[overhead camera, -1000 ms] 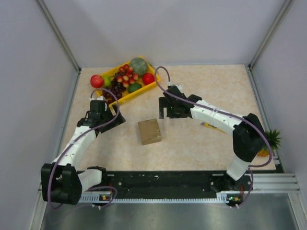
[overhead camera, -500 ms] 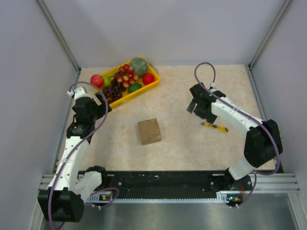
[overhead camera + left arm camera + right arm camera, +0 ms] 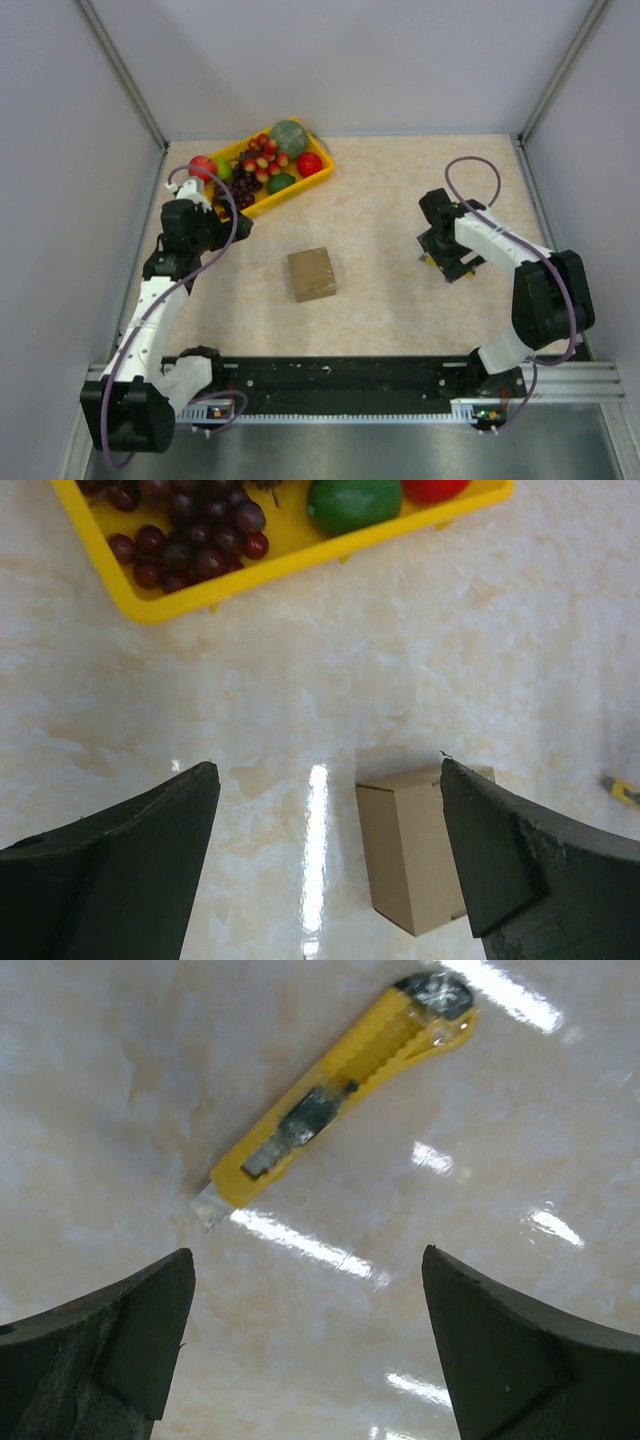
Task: Unpack the express box
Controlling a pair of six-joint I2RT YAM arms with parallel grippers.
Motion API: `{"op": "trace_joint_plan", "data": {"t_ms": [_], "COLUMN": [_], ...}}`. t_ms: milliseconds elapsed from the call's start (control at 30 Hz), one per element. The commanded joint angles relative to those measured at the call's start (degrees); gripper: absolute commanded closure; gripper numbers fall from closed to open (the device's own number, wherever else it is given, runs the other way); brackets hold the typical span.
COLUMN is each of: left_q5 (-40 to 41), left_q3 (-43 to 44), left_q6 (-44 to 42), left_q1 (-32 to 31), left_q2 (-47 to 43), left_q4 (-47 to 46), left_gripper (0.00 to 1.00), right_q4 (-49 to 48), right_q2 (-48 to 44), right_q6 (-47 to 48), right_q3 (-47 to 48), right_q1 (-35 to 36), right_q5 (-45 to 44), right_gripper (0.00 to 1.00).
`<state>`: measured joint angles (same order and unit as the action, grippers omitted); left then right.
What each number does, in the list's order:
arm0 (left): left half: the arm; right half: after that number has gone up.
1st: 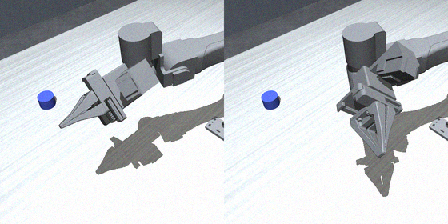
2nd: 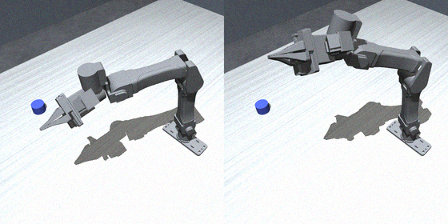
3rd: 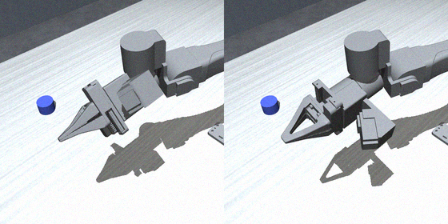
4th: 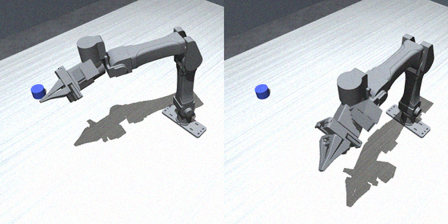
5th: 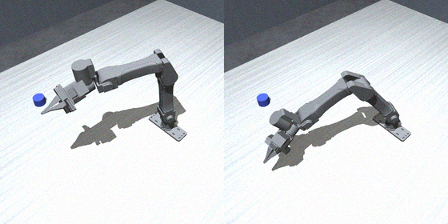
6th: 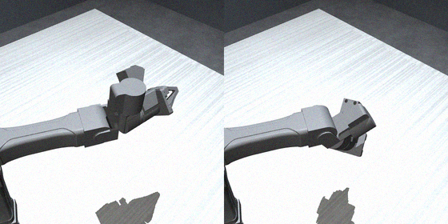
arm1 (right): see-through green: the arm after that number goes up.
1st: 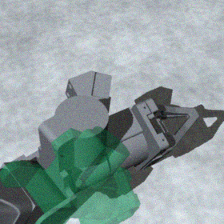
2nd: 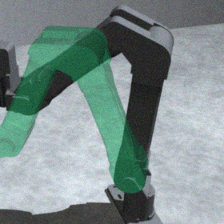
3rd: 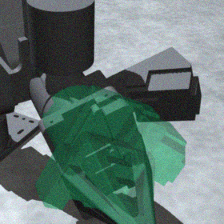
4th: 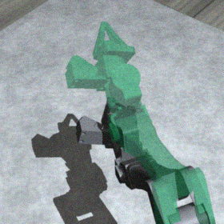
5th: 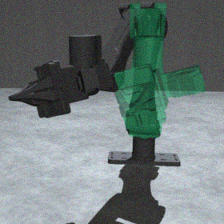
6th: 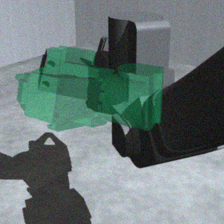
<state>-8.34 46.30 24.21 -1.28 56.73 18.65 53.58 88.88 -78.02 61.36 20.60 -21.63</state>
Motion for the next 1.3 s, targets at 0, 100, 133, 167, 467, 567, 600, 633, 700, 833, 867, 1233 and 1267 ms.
{"op": "trace_joint_plan", "data": {"t_ms": [0,100,133,167,467,567,600,633,700,833,867,1233,1267], "left_q5": [-7.9,-9.2,-9.6,-9.7,-12.1,-13.4,-13.8,-14.2,-14.2,-14.4,-14.3,-16.5,-16.7], "left_q3": [-2.9,-3.5,-3.5,-3.4,-0.8,-0.3,-0.2,-0.2,-0.3,-0.8,-1.0,-1.9,-2.1], "left_q6": [1.7,2.4,2.4,2.4,3.4,4.0,4.0,4.0,4.0,3.8,3.7,3.6,3.7], "left_q1": [-0.4,-0.9,-1.1,-1.5,-2.0,-2.0,-2.0,-2.0,-2.0,-2.0,-2.1,-2.1,-2.0], "left_q2": [-1.4,-1.4,-1.4,-1.0,1.2,1.3,1.3,1.2,0.8,-0.3,-0.9,-0.7,-0.7], "left_q4": [-5.2,-5.6,-5.6,-5.6,-2.8,-1.5,-1.3,-0.8,-0.4,0.9,0.9,-0.8,-1.1], "left_gripper": [0.05,0.05,0.05,0.05,0.09,0.09,0.1,0.1,0.1,0.1,0.1,0.1,0.1], "right_q4": [1.6,1.3,0.7,0.1,-2.3,-4.7,-5.3,-5.7,-6.5,-6.9,-6.9,-7.2,-7.3], "right_q2": [-1.8,-0.8,-0.6,-0.4,6.3,7.9,8.2,8.5,9.8,12.1,12.5,11.4,11.1], "right_q6": [-7.9,-10.1,-10.7,-11.2,-12.5,-11.6,-11.4,-11.3,-10.6,-9.3,-9.0,-5.7,-5.6], "right_q3": [-2.3,-2.5,-2.5,-2.4,-0.5,-0.5,-0.3,-0.1,0.7,1.7,1.8,-0.2,-0.8], "right_q1": [-4.7,-6.2,-6.4,-6.7,-9.8,-10.4,-10.5,-10.5,-10.8,-11.2,-11.4,-11.4,-11.4], "right_q5": [-0.7,-1.6,-1.7,-2.0,-0.4,-0.1,-0.2,-0.3,-0.4,0.3,0.8,1.5,1.7], "right_gripper": [0.08,0.11,0.11,0.12,0.22,0.31,0.33,0.33,0.33,0.33,0.33,0.5,0.55]}}
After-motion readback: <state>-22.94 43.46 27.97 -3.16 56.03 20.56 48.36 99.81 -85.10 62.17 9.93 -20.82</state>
